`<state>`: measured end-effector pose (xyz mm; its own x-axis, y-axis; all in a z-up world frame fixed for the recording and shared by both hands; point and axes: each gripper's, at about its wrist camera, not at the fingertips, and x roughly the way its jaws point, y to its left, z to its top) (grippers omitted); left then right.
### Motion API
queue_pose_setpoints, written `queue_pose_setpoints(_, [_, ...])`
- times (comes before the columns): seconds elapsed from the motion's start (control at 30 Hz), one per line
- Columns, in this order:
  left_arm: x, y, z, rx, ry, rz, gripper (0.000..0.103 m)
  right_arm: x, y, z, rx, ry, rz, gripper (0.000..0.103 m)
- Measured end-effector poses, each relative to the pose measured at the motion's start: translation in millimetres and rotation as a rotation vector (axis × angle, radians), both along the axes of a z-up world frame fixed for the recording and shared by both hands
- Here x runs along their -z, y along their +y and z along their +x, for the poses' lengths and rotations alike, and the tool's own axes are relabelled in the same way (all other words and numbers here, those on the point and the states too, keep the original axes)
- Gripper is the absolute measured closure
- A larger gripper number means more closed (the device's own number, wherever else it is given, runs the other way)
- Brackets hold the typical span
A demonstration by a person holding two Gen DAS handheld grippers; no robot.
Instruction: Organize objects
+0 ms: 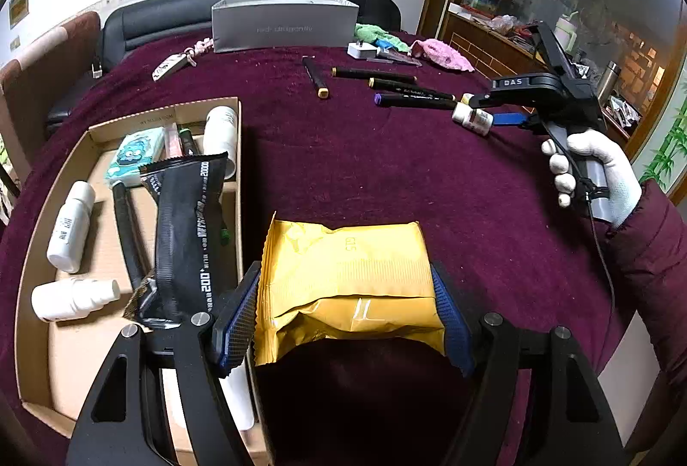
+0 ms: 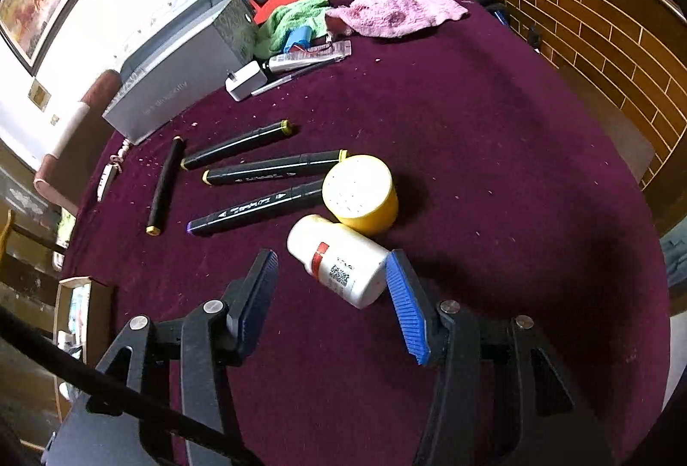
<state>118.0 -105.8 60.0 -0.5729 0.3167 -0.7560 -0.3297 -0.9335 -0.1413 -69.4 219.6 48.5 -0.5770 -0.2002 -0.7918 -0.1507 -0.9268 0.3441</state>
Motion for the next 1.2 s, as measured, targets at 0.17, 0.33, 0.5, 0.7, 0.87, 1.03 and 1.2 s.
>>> queue_pose_setpoints(0.17, [2, 7, -3, 0.014, -0.013, -0.013, 0.036, 9, -13, -9, -0.024, -0.007, 0.058, 0.052])
queue_pose_setpoints(0.33, [1, 11, -9, 0.016, -0.040, 0.013, 0.036, 15, -19, -13, -0.047, -0.004, 0.046, 0.052])
queue_pose_setpoints(0.5, [-4, 15, -17, 0.017, -0.043, 0.027, 0.036, 20, -29, 10, -0.159, 0.001, -0.048, 0.055])
queue_pose_setpoints(0.7, [-29, 32, -61, 0.014, -0.003, 0.075, 0.035, 35, -12, 49, -0.206, 0.095, -0.273, 0.046])
queue_pose_setpoints(0.87, [-35, 77, -146, 0.018, 0.032, 0.072, 0.035, 32, 40, 62, 0.017, 0.178, -0.396, 0.039])
queue_pose_setpoints(1.03, [-18, 123, -223, -0.006, -0.046, 0.086, 0.035, 37, 58, 63, 0.110, 0.175, -0.421, 0.039])
queue_pose_setpoints(1.2, [1, 176, -270, 0.025, -0.044, -0.043, 0.035, 39, 68, 60, 0.122, 0.177, -0.465, 0.038])
